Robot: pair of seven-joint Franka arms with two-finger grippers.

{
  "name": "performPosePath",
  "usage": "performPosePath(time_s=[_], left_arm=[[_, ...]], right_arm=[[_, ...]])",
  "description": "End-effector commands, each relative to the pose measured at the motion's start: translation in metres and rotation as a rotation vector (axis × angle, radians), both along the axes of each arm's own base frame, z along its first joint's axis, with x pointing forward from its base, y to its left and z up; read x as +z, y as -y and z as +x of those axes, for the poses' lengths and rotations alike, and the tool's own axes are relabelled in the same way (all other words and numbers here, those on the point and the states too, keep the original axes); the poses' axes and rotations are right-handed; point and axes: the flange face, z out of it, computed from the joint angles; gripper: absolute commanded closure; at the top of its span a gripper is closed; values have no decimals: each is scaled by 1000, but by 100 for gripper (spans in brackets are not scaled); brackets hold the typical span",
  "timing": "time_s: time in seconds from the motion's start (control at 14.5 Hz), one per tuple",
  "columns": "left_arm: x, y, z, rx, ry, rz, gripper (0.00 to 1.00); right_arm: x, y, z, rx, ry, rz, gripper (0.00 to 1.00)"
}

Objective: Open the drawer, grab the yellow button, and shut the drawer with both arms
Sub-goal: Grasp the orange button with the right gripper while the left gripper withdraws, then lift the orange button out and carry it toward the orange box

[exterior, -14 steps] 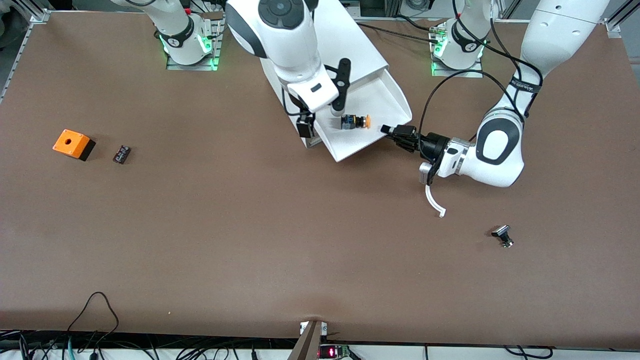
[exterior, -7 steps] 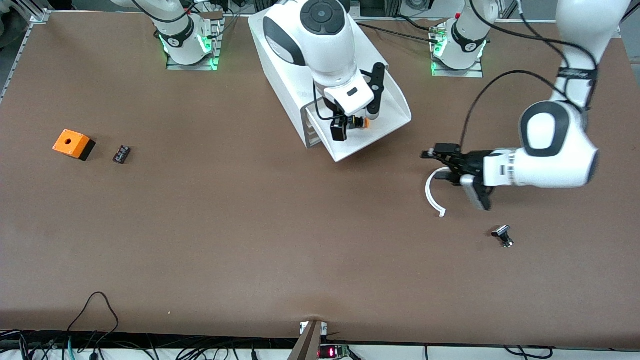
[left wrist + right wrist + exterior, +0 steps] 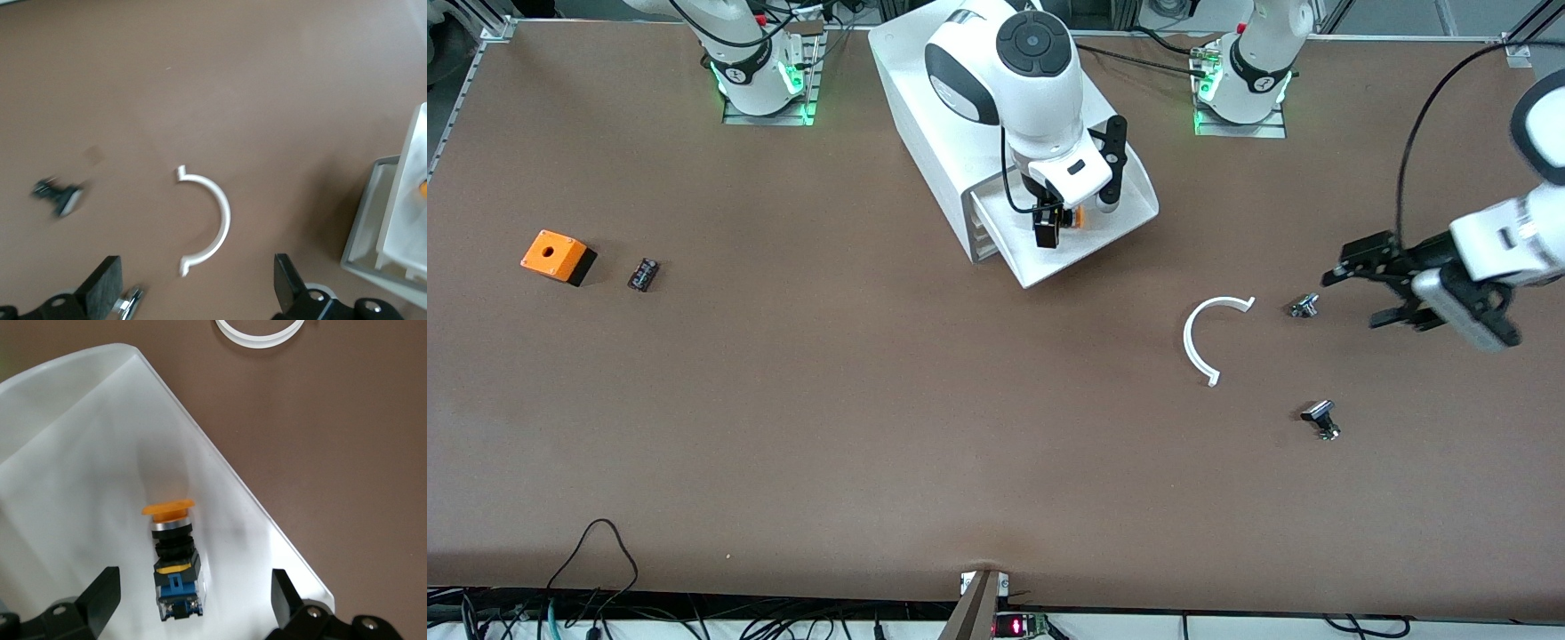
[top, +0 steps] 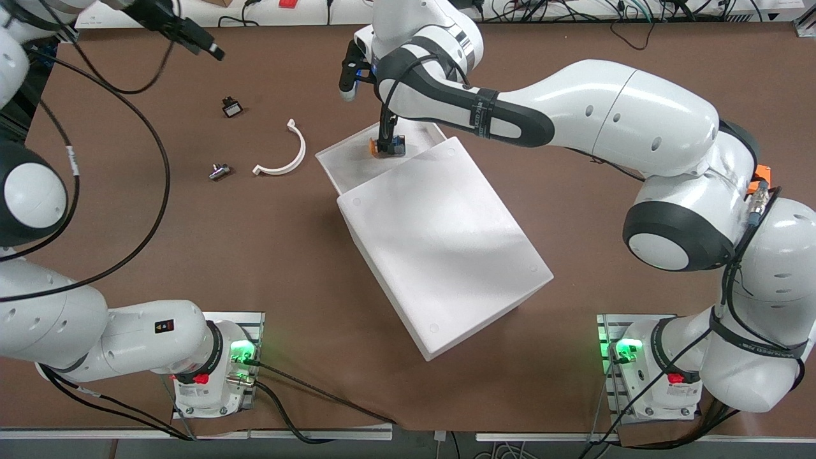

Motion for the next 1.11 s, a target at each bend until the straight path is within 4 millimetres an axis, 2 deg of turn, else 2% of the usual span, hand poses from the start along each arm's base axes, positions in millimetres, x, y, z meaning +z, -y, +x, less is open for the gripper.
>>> performPosePath(time_s=[0.0,0.07,0.28,0.48,0.69,0.76,0.9,1.04], left_arm=[[42,-2,-33,141,-64,138,0],[57,-7,-40,230,-96,196,0],[73,4,-52,463,-193,345,0],[72,27,-54,590,-233,374,0],[71,32,-54,642,-244,375,0],[72,30,-54,642,-242,376,0],[73,28,-53,644,-232,402,0],[84,33,-50,638,-206,400,0]], right_arm=[[-5,-8,-5,18,7,-21,0],[-13,-7,-5,22,4,-35,0],[-38,-4,-8,27,-20,-69,0],[-50,-1,-9,35,-12,-101,0],[-51,-3,-10,37,-9,-100,0],[-51,-3,-10,35,-10,-100,3],[-50,-4,-11,40,-7,-97,30],[-45,-2,-8,44,-2,-93,47]])
